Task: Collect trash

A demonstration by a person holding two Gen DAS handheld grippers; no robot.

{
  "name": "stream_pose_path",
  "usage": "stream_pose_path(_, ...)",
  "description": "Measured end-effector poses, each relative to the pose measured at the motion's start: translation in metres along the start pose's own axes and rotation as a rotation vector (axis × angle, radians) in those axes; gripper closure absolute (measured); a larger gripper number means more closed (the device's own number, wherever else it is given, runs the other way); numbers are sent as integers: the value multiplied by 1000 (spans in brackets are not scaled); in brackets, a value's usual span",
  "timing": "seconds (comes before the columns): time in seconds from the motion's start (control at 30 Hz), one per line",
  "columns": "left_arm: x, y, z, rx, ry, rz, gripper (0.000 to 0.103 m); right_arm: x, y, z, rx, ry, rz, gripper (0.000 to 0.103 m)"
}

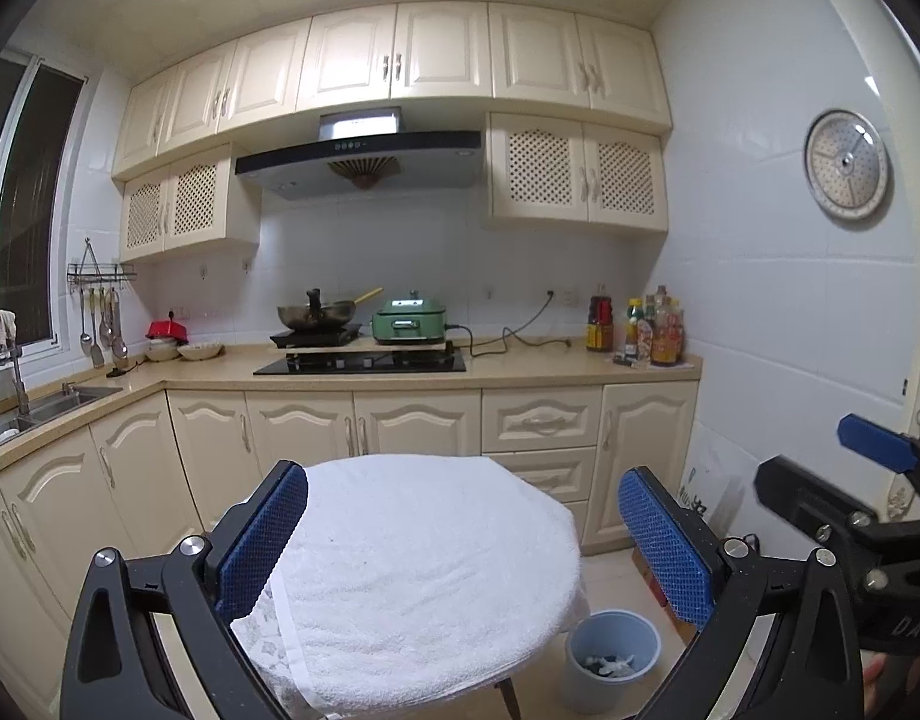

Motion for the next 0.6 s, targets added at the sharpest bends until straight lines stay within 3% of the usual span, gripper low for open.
stream_pose_path(0.2, 3, -2, -17, 0, -11, -8, 1, 2, 5, -5, 1, -14, 0, 0)
stream_pose_path(0.33, -11, -29, -23, -4, -20, -15, 1, 2, 10, -10, 12, -22, -11, 0)
stream_pose_path(0.6, -22, -47, -33, -1, -30, -18, 1, 5, 18, -16, 21, -37, -22, 0)
Point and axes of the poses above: each gripper's, at about its wrist camera, not at the fingertips, and y roughly against the way its jaws point, z to its left, x to its underside, the point moved 6 cm from there along -y, roughly the way its jaws point, and after that the axes turned 13 degrees about -y, right-handed, at the moved point
